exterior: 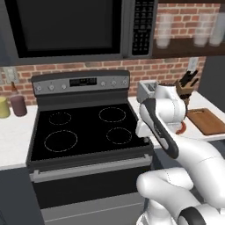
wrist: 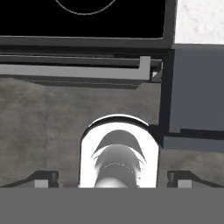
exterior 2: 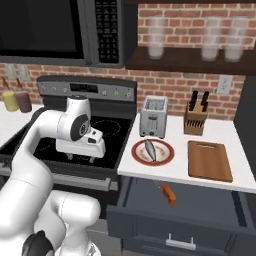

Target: Pick up the knife from the drawer and place it on the cutting board. Then place the meat from the plate to the cutting board.

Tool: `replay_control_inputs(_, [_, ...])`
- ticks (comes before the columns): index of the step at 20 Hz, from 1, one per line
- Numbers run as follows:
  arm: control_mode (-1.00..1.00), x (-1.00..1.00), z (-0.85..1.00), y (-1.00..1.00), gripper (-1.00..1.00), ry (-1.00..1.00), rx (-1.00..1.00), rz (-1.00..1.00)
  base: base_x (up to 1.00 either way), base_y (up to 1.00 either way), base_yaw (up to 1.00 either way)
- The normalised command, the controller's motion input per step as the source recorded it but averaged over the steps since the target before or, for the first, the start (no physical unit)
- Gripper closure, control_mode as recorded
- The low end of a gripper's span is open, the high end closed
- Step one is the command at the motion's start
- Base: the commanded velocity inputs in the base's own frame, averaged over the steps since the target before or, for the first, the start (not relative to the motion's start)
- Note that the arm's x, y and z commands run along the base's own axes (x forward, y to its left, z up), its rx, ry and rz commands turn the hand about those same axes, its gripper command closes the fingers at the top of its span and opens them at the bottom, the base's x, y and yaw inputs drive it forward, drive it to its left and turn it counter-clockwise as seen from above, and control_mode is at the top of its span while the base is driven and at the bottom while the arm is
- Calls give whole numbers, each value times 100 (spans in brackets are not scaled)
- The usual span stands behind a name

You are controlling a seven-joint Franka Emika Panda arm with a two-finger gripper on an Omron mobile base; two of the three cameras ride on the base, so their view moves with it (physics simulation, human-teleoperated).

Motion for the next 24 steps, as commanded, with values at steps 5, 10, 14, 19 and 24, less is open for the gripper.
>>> replay_control_inputs(5, [100,0,0,0,-100,0,0,0,0,70,0])
replay_control_inputs(10, [100,0,0,0,-100,0,0,0,0,2,1])
replay_control_inputs(14, [-100,0,0,-1,-100,0,0,0,0,-1,1])
replay_control_inputs(19, [-100,0,1,-28,-100,0,0,0,0,0,0])
replay_control_inputs(24, [-100,-20,0,-77,-100,-4,6,-4,0,0,0])
